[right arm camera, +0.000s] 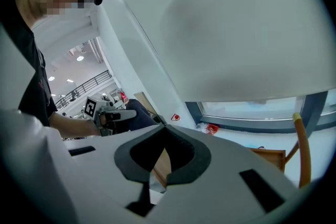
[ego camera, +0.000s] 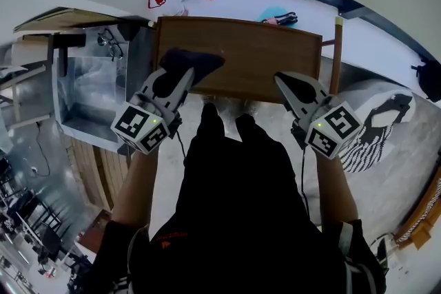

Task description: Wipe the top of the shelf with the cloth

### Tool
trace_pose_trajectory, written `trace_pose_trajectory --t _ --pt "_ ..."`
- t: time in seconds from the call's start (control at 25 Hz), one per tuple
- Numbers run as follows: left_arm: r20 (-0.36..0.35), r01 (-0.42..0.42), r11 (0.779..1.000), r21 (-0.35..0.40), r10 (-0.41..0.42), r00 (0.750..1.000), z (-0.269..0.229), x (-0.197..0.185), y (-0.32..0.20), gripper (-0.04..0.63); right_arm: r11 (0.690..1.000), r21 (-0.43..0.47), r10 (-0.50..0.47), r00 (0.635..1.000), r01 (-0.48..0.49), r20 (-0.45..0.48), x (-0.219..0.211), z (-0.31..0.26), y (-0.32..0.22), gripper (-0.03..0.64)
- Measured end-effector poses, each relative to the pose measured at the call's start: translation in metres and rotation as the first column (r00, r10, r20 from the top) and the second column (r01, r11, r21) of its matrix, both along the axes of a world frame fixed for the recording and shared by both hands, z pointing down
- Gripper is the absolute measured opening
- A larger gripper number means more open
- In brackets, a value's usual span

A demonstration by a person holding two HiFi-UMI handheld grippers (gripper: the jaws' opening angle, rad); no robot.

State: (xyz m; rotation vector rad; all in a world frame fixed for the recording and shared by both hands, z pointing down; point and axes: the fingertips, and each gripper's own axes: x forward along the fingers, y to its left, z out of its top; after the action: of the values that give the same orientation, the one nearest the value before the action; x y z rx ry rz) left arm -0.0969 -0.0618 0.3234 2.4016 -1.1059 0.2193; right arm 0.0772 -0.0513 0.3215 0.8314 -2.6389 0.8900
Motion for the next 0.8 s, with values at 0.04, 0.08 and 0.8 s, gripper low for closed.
trace_pose_trajectory --t 0.04,0.08,0.8 --pt "0.001 -0.008 1.000 -0.005 0.008 1.000 0.009 -0.005 -0.006 0.038 1.000 -0.009 0.010 1.000 -0.011 -0.008 -0.003 0.003 -0.002 0.005" --pt "0.000 -0.013 1.000 -0.014 0.013 1.000 0.018 -0.011 -0.013 0.038 1.000 -0.018 0.021 1.000 -0.021 -0.016 -0.006 0.007 -0.004 0.005" --pt "0.404 0.012 0.982 -0.188 0.066 0.912 0.166 -0.124 -0.096 0.038 0.986 -0.150 0.048 0.990 -0.068 -0.133 -0.084 0.065 -0.035 0.005"
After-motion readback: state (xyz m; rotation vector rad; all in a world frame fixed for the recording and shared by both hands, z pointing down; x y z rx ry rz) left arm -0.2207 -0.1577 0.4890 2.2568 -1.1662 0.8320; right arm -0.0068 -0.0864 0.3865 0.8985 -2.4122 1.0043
